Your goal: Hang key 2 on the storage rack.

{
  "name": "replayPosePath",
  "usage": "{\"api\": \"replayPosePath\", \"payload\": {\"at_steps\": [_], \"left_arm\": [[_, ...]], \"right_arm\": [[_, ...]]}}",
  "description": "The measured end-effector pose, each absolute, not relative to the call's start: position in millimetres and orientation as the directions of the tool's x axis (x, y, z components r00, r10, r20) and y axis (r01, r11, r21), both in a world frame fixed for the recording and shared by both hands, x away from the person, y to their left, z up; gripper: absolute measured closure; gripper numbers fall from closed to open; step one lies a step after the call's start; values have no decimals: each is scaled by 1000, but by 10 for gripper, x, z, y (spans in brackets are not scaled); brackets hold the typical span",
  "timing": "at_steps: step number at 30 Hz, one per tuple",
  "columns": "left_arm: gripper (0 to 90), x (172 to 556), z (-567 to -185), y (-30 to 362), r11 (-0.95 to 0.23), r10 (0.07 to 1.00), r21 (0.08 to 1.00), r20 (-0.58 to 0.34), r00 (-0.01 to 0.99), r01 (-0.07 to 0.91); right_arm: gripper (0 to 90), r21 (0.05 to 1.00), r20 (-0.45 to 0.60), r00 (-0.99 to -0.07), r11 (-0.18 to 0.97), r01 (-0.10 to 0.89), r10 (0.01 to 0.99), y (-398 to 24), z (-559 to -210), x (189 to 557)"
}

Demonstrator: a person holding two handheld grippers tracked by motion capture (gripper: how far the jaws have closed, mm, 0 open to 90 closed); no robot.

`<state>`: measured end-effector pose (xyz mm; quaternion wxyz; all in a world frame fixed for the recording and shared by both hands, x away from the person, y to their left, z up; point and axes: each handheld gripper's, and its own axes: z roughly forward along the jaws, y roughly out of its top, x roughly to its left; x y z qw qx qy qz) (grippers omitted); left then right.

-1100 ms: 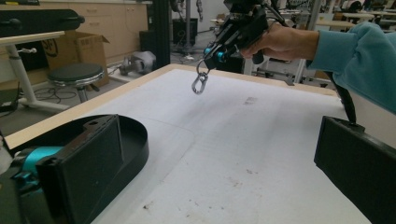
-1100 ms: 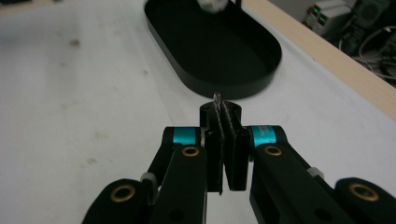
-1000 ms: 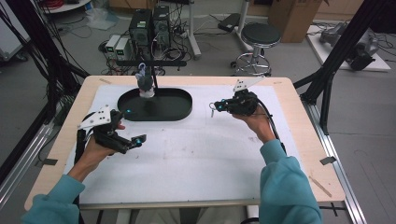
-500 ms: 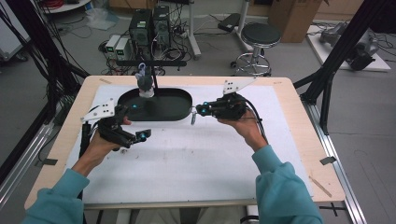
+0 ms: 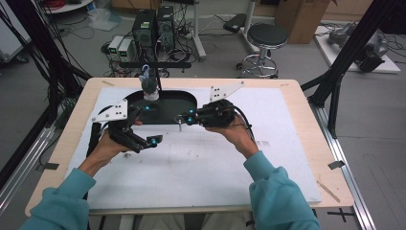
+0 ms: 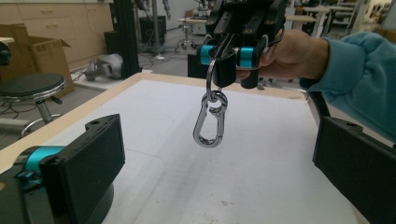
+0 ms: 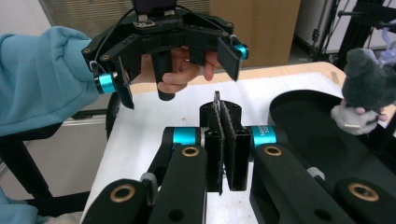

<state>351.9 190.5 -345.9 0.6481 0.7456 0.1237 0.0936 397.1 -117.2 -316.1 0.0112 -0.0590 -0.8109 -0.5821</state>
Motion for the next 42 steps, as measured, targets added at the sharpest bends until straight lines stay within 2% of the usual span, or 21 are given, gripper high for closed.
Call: {"api": "replayPosePath", "payload": {"at_steps": [8, 12, 17, 23, 33, 42], "left_arm": [[42, 3544, -3400, 1780, -167, 277, 982, -41, 960, 91], [163, 3545, -3404, 1755, -174, 268, 982, -20, 963, 68], [360, 3537, -3381, 1737, -154, 252, 988, 14, 968, 26], [519, 3536, -3357, 1725, -143, 241, 990, 32, 970, 3], [700, 3551, -3348, 1732, -122, 236, 993, 23, 972, 7], [770, 3544, -3344, 1729, -119, 234, 993, 29, 972, -1]], "right_arm": [[886, 948, 81, -994, 304, 100, 72, -1135, -3148, 3970], [885, 946, 83, -994, 307, 101, 69, -1136, -3148, 3967], [885, 948, 82, -995, 305, 96, 57, -1121, -3148, 3954], [885, 948, 79, -996, 305, 88, 40, -1093, -3147, 3931], [884, 951, 77, -996, 297, 85, 38, -1100, -3136, 3923], [883, 952, 74, -997, 296, 77, 21, -1064, -3145, 3905]]}}
